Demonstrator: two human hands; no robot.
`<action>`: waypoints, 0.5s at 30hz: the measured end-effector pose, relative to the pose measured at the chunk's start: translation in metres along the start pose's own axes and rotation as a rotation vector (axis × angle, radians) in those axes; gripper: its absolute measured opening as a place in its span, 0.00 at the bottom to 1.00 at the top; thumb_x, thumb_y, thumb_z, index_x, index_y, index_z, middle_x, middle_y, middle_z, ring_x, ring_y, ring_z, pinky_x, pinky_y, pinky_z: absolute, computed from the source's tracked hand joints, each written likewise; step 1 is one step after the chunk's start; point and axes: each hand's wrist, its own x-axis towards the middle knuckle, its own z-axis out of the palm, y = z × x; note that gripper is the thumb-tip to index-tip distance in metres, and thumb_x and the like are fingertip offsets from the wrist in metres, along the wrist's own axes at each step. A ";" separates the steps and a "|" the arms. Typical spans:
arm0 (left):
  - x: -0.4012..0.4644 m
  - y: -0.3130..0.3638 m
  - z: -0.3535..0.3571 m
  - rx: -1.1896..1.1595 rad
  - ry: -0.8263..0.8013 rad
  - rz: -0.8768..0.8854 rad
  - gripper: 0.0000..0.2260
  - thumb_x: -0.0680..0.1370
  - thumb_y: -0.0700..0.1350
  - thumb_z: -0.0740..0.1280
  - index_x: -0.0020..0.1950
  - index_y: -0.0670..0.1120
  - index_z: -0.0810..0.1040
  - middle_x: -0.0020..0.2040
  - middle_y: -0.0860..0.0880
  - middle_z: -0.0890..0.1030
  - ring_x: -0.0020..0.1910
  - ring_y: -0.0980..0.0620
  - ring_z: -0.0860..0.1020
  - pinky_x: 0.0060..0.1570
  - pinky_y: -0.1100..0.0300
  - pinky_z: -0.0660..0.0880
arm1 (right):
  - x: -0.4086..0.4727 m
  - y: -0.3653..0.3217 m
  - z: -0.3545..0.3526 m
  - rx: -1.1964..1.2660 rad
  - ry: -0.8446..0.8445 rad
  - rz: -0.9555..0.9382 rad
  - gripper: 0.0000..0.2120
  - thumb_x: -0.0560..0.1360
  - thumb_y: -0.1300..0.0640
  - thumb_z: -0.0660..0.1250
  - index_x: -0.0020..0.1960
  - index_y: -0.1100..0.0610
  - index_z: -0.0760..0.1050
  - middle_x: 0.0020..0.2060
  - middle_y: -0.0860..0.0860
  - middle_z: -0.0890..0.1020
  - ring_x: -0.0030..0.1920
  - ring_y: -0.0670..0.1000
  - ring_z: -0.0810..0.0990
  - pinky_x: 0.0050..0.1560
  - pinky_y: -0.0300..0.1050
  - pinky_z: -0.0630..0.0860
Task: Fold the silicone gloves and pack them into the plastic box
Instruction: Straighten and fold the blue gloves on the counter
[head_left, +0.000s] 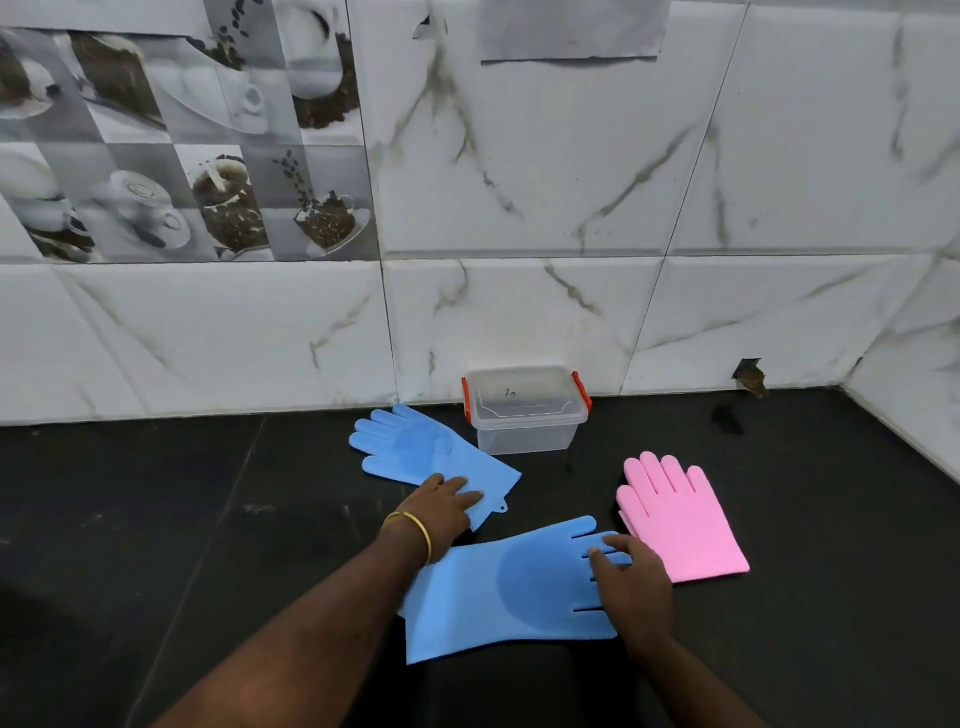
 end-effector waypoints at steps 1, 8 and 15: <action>0.001 -0.002 0.001 0.010 0.020 0.031 0.18 0.77 0.41 0.67 0.67 0.47 0.76 0.78 0.48 0.62 0.77 0.43 0.56 0.74 0.45 0.52 | -0.002 -0.001 0.003 0.021 -0.002 -0.037 0.11 0.75 0.57 0.71 0.58 0.55 0.79 0.55 0.51 0.82 0.54 0.50 0.79 0.56 0.47 0.77; -0.001 -0.019 -0.013 -0.222 0.289 -0.025 0.11 0.78 0.43 0.63 0.59 0.45 0.77 0.54 0.44 0.81 0.53 0.44 0.78 0.54 0.53 0.73 | -0.027 -0.025 0.025 0.230 -0.179 0.011 0.09 0.76 0.55 0.72 0.55 0.50 0.79 0.51 0.47 0.82 0.50 0.47 0.81 0.50 0.47 0.80; 0.011 -0.035 -0.060 -0.445 0.342 -0.122 0.27 0.73 0.33 0.66 0.67 0.52 0.62 0.58 0.42 0.75 0.51 0.41 0.79 0.45 0.49 0.79 | -0.066 -0.071 0.055 0.374 -0.682 0.053 0.11 0.74 0.48 0.73 0.55 0.49 0.81 0.47 0.48 0.87 0.47 0.48 0.86 0.45 0.42 0.80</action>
